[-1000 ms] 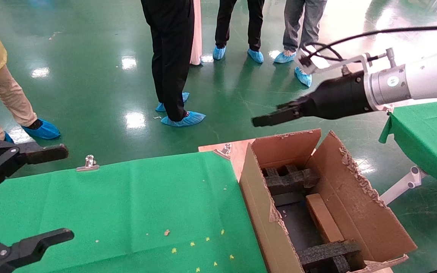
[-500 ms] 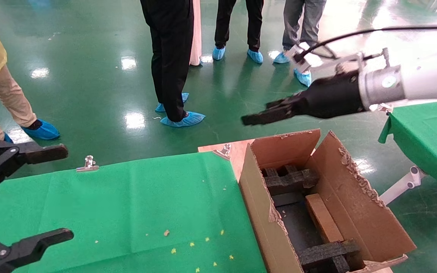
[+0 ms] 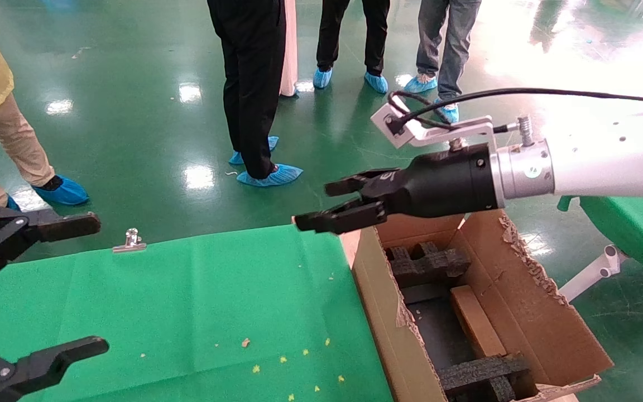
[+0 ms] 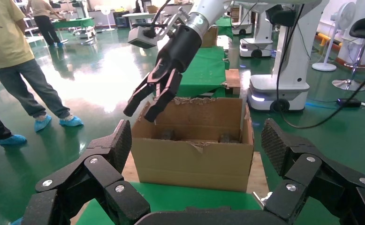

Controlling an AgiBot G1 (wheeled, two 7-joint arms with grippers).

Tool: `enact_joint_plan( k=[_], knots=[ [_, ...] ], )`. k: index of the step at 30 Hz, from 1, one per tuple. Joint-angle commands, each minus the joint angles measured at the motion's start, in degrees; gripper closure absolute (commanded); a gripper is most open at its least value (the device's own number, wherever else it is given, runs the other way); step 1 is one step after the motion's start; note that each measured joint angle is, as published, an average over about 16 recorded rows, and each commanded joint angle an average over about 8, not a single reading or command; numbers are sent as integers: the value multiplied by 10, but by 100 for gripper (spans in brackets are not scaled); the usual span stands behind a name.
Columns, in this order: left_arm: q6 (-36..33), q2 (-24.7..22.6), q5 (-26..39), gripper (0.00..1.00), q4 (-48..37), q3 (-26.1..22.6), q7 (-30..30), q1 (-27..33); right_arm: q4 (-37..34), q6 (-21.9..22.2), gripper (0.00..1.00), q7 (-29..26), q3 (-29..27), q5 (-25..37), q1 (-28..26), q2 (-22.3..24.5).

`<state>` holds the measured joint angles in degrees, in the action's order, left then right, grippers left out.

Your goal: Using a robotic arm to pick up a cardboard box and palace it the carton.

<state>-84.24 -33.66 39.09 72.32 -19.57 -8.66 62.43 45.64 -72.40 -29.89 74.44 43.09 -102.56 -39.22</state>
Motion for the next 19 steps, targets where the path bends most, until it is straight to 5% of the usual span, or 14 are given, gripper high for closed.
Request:
enact_joint_plan(
  k=[1,19],
  knots=[
    [0,0,0,0,0,0,0,0,13,-6,0,9,-28,-1,19,2],
    [0,0,0,0,0,0,0,0,137,-65,0,94,-285,-6,200,21]
  ],
)
